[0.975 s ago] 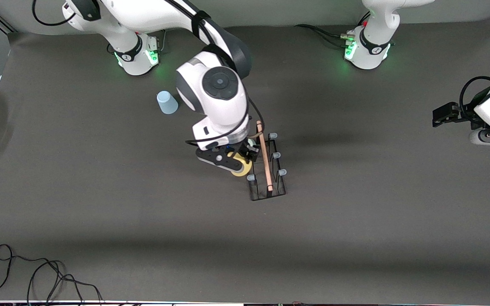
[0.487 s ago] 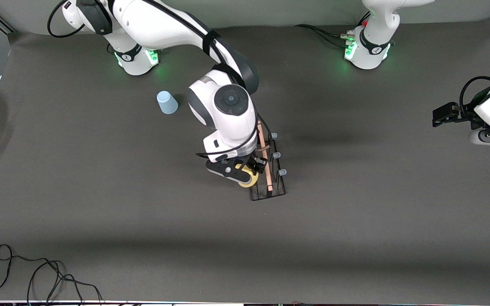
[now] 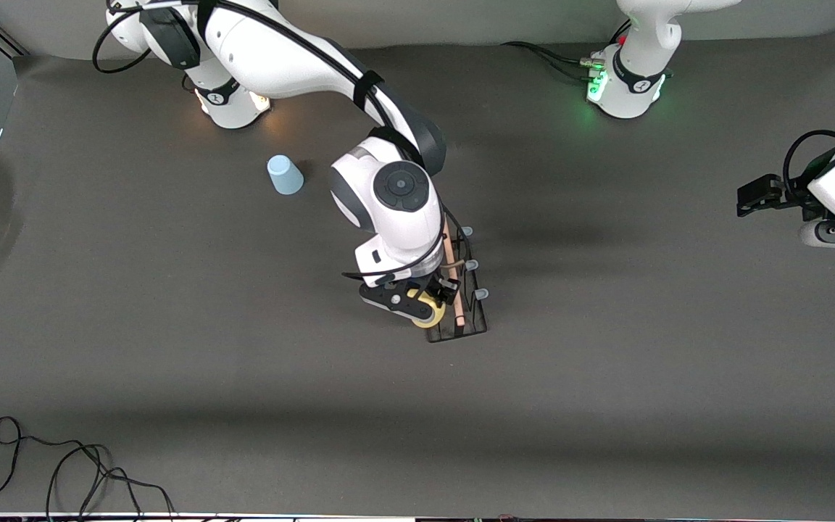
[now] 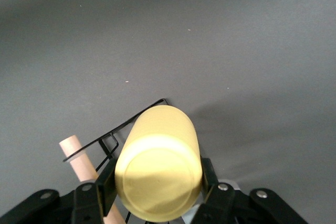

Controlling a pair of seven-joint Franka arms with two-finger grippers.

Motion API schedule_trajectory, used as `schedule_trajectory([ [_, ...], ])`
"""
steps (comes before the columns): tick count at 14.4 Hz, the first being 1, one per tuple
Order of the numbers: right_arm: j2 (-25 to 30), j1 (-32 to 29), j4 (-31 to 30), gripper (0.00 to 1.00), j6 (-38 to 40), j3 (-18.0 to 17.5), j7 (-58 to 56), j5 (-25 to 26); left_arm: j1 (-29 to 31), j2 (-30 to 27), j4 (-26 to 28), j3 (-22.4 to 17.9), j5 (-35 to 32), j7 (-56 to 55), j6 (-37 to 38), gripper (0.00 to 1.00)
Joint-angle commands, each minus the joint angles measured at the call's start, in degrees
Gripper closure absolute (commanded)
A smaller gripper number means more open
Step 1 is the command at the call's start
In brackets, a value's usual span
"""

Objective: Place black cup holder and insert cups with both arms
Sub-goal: 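Lower the yellow cup onto a holder peg and open the right gripper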

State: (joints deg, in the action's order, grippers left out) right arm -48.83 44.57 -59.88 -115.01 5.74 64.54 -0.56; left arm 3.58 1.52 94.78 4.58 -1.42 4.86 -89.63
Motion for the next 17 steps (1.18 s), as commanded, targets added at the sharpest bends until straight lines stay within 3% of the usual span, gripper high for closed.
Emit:
schedule_trajectory([
  [1,-2.8,0.3,2.1,0.63,-1.2,0.1,1.6,1.3,0.2,-0.7,0.2,0.0,0.4,0.5,0.7,0.01],
  [2,-2.9,0.2,2.1,0.56,-1.2,0.0,1.5,1.3,0.2,-0.7,0.2,0.0,0.4,0.5,0.7,0.01],
  [3,-2.9,0.1,2.1,0.05,-1.1,0.0,1.3,1.2,0.2,-0.7,0.2,0.0,0.3,0.5,0.8,0.01],
  [4,-2.5,-0.2,2.1,0.00,-1.1,0.1,0.9,1.3,0.2,-0.7,0.2,0.0,0.4,0.5,0.7,0.01],
  [7,0.4,-0.4,2.2,0.00,2.0,0.4,0.8,1.2,0.2,-0.7,0.3,0.0,0.4,0.5,0.7,0.01],
  [11,8.1,-0.8,2.6,0.00,12.9,0.5,-0.1,0.8,0.2,-0.7,0.2,0.0,0.4,0.5,0.8,0.01],
  [13,13.3,-1.1,1.4,0.00,18.7,0.9,-8.2,0.9,0.2,-0.7,0.2,0.0,0.4,0.5,0.8,0.01],
  [17,28.4,-5.1,-13.0,0.00,23.8,1.4,-22.1,1.3,0.2,-0.7,0.2,0.0,0.4,0.5,0.8,0.01],
])
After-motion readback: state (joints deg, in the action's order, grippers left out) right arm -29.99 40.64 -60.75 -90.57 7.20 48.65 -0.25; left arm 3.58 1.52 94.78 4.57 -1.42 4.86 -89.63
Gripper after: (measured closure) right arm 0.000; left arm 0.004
